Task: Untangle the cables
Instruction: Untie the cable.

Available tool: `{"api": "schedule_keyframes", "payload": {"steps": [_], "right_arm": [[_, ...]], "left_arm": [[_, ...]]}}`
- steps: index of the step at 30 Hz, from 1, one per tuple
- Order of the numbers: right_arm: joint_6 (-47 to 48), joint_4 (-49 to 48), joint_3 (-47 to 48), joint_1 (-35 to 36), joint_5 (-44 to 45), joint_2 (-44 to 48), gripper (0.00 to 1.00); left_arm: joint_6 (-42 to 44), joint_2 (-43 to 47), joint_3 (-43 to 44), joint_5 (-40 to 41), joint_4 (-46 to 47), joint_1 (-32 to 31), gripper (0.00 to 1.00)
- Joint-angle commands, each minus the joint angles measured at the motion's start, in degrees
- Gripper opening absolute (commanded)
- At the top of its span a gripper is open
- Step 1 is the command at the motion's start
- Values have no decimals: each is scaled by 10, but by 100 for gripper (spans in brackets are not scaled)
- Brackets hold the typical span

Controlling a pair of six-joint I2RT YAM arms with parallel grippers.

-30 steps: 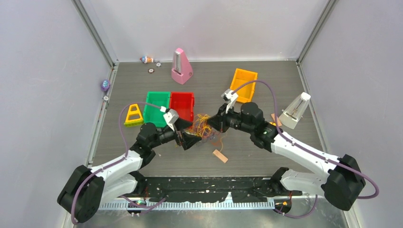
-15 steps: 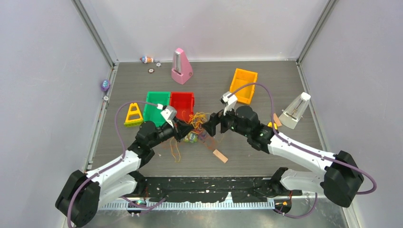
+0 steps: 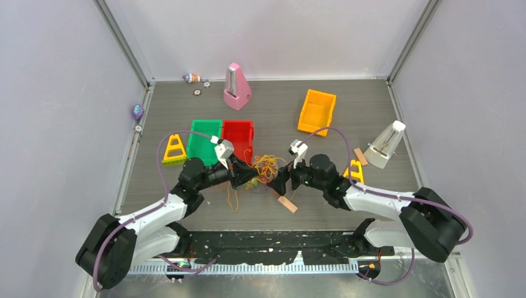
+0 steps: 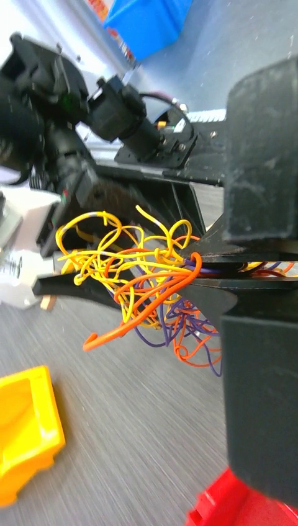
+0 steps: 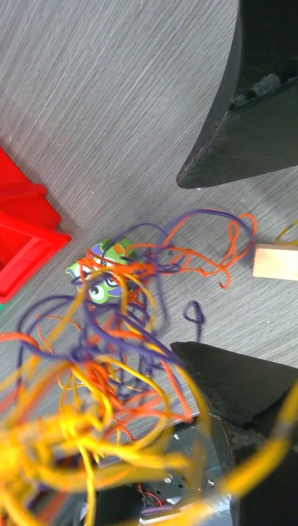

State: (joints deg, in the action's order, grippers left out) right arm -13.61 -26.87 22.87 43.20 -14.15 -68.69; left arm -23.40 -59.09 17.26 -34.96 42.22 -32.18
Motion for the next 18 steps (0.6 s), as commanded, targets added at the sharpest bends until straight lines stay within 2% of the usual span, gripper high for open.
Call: {"api": "schedule_keyframes", "payload": {"steps": [1,5,7,8,9,10,12,18], "right_arm": [[-5,-76,39,3,0,-41,98],[-27,-106,53,27,36,-66,82],[-36,-134,51,32,49,-71,66],[-45,-145,45,32,73,-66,44],[-49,-147,37,33,90,-61,31],[-54,-138,32,33,147,-46,12],[-59,-73,29,31,258,-18,7],[-127,216,78,-11,532,26,6]], "left_arm": [[-45,-20,10,-98,120,0,0],[-65,-36,13,-117,150,0,0],[-64,-32,10,-114,155,1,0],[-60,-24,7,-105,150,0,0],[-52,-14,4,-89,137,2,0],[-41,-1,0,-69,116,4,0],[-17,42,-16,4,64,10,0],[37,189,-53,328,-121,16,0]]}}
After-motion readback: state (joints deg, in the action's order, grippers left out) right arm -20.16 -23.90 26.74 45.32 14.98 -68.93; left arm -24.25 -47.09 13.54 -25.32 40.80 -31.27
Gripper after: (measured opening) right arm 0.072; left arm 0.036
